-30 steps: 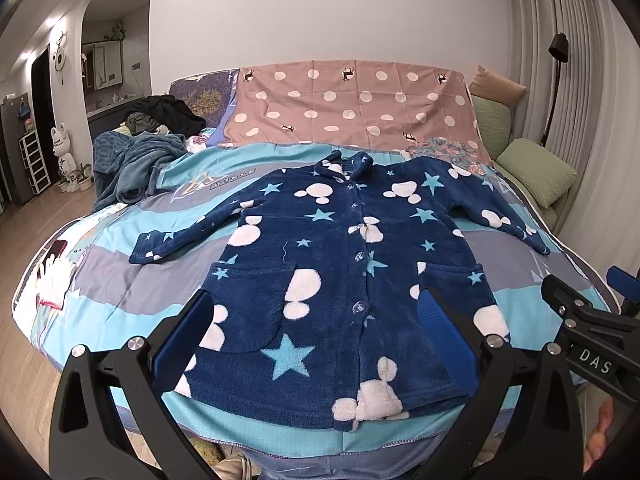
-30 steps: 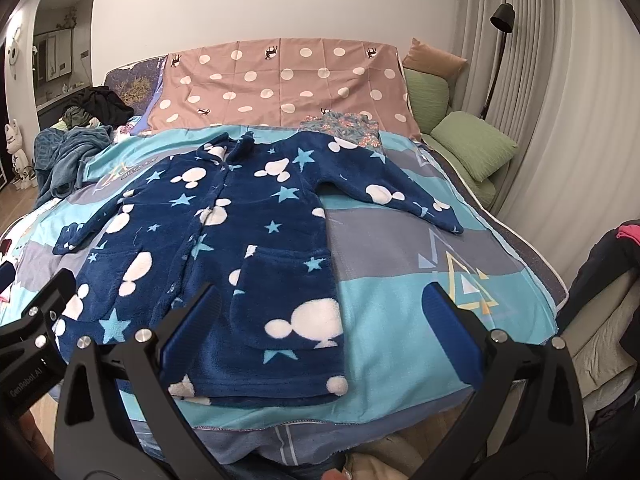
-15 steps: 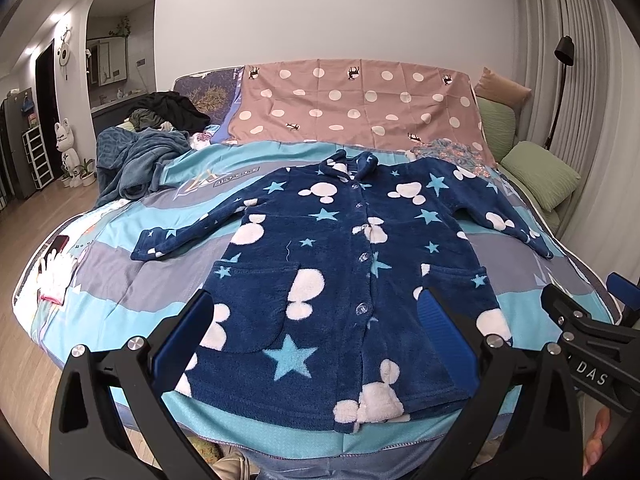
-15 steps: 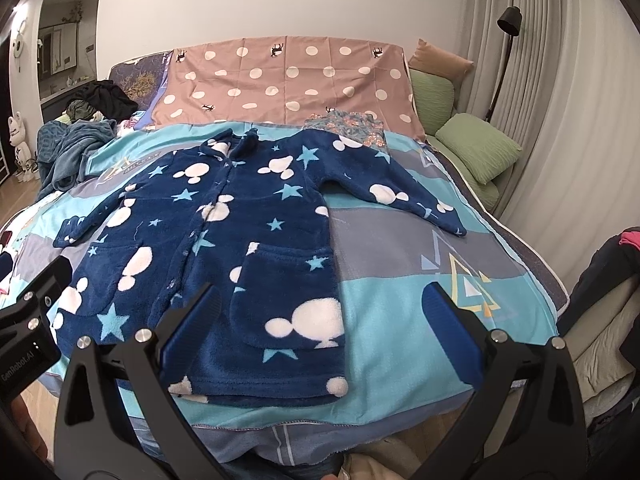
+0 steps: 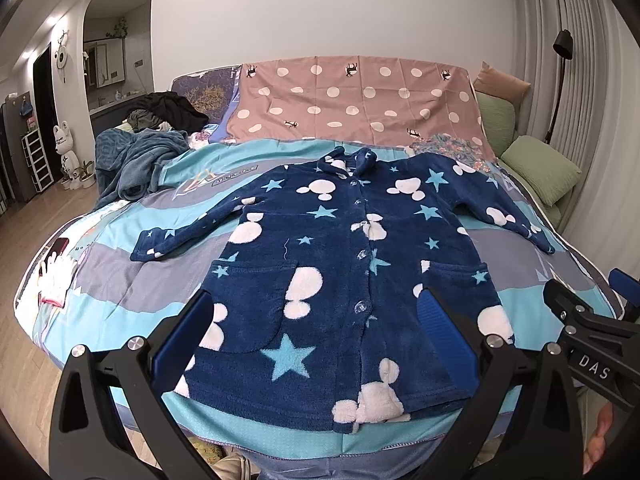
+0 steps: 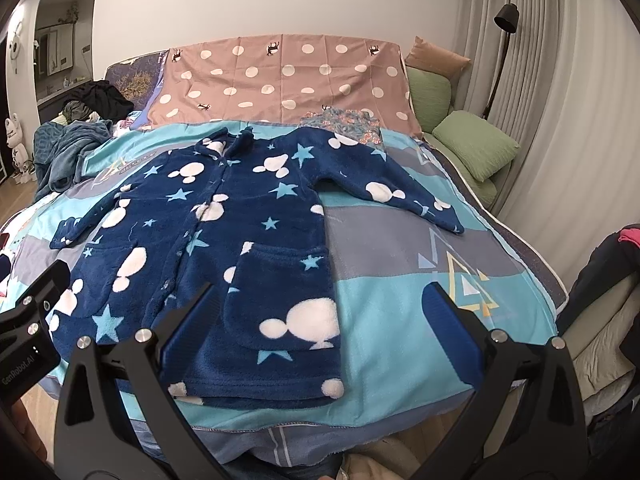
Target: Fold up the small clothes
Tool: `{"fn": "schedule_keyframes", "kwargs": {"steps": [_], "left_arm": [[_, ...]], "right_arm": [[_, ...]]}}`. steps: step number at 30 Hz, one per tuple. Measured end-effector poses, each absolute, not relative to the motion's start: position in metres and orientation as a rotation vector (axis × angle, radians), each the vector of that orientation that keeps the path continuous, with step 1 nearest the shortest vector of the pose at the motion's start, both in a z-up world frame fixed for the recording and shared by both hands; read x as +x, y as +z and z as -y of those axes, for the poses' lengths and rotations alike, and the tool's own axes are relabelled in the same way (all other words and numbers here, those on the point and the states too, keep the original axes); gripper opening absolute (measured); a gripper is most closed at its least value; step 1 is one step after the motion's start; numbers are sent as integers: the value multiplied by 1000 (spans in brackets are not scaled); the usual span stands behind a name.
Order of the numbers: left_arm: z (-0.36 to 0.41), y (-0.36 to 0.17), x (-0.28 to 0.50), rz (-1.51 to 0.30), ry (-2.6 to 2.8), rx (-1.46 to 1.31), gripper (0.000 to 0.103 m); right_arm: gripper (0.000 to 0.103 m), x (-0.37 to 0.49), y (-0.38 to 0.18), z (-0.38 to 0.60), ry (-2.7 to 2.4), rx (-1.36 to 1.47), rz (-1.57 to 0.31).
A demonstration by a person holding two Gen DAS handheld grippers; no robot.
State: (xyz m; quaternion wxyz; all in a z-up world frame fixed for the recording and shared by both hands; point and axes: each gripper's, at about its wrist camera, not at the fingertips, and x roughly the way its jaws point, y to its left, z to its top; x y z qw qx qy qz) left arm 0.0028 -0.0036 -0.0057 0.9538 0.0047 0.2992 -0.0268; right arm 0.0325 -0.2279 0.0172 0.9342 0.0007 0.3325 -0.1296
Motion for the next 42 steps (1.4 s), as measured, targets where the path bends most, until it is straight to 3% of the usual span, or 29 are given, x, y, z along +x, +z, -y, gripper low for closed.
{"fn": "schedule_keyframes", "kwargs": {"steps": [11, 19, 25, 33, 36, 39, 42], "left_arm": [[22, -4, 22, -622, -79, 53, 102], [57, 3, 67, -662, -198, 95, 102], [122, 13, 116, -631, -392, 318, 102], [181, -11, 190, -717, -521, 437, 102], [191, -16, 207, -731, -562, 418, 102], [199, -20, 221, -753, -587, 395, 102], [206, -24, 232, -771, -588, 393, 102]], "right_arm": [[101, 58, 11, 259, -289, 67, -714], [101, 99, 0, 341, -370, 230, -774], [101, 133, -35, 471, -407, 634, -799], [101, 178, -141, 617, -290, 1327, -742], [99, 200, -158, 647, -344, 1342, -732], [89, 225, -175, 669, -322, 1374, -720], [89, 241, -193, 682, -358, 1426, -710]]}}
